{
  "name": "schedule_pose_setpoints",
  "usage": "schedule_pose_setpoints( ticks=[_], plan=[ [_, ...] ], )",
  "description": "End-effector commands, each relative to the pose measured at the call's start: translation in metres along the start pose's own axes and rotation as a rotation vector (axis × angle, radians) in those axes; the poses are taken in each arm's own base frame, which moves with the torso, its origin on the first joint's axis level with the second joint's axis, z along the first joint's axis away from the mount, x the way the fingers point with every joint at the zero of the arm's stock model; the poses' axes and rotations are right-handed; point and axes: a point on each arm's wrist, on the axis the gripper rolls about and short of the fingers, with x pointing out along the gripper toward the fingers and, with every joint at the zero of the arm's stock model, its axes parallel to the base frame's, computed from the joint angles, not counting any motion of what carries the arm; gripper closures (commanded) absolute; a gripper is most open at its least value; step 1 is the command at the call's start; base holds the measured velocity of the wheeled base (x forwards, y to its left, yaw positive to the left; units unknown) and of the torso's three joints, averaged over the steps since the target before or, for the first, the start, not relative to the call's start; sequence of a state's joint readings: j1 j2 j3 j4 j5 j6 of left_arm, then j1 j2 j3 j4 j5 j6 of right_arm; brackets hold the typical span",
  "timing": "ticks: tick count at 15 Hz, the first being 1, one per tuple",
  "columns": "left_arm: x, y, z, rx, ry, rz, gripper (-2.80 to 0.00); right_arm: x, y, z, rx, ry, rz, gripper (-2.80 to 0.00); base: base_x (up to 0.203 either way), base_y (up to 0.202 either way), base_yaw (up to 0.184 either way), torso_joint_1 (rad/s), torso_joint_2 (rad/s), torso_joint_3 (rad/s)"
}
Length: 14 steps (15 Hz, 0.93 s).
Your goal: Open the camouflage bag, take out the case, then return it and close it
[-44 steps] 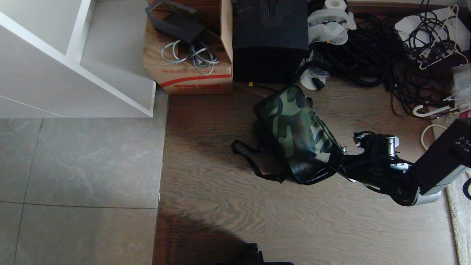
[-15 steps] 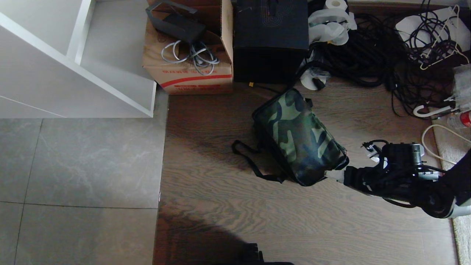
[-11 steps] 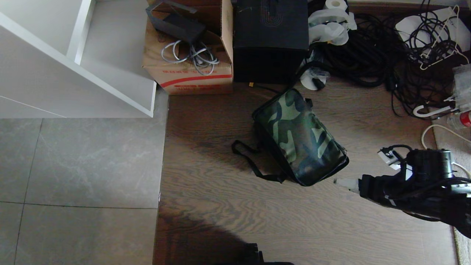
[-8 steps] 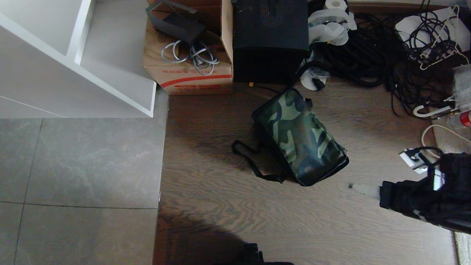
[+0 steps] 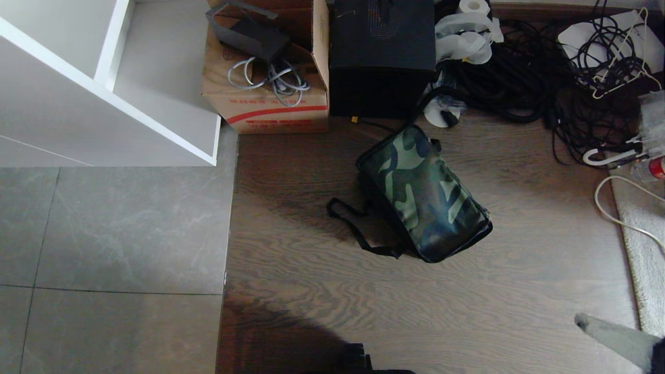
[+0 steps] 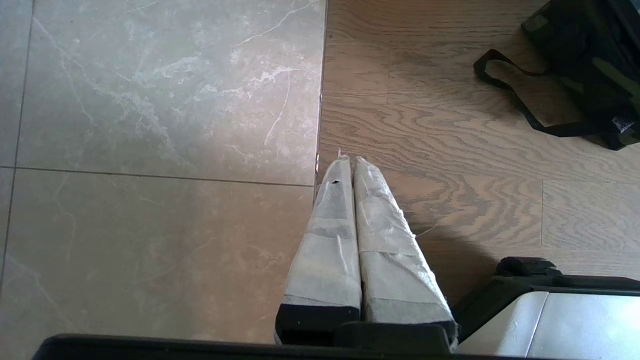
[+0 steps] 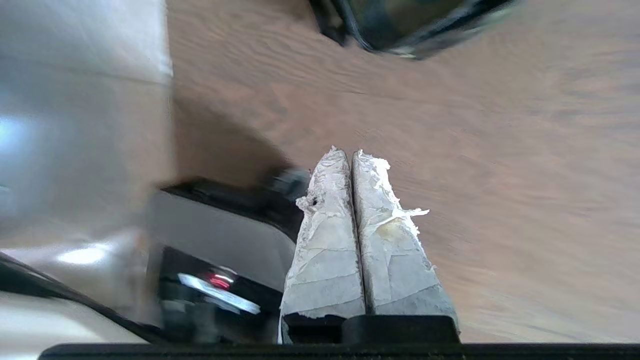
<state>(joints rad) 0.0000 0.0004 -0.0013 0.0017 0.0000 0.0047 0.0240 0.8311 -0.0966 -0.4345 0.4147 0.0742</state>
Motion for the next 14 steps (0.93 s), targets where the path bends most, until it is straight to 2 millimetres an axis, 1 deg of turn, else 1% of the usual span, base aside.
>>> schedule_pose_setpoints(
  ticks=[1,3,7,9,11,14],
  plan=[
    [0.0,0.0,0.0,0.0,-0.001,0.0,0.0,-0.034,0.012,-0.021,-0.127,-0.13,-0.042,0.0,0.0,0.0,0.0,0.0,0.0,0.0],
    [0.0,0.0,0.0,0.0,0.0,0.0,0.0,-0.043,0.011,-0.047,-0.184,-0.067,-0.206,0.0,0.0,0.0,0.0,0.0,0.0,0.0],
    [0.0,0.0,0.0,0.0,-0.001,0.0,0.0,-0.055,0.01,-0.066,-0.23,-0.066,-0.34,0.0,0.0,0.0,0.0,0.0,0.0,0.0],
    [0.0,0.0,0.0,0.0,-0.001,0.0,0.0,-0.055,0.01,-0.067,-0.225,-0.058,-0.352,0.0,0.0,0.0,0.0,0.0,0.0,0.0],
    [0.0,0.0,0.0,0.0,0.001,0.0,0.0,-0.055,0.009,-0.067,-0.165,-0.06,-0.356,0.0,0.0,0.0,0.0,0.0,0.0,0.0],
    [0.0,0.0,0.0,0.0,-0.001,0.0,0.0,-0.055,0.009,-0.07,-0.188,-0.028,-0.353,0.0,0.0,0.0,0.0,0.0,0.0,0.0]
  ],
)
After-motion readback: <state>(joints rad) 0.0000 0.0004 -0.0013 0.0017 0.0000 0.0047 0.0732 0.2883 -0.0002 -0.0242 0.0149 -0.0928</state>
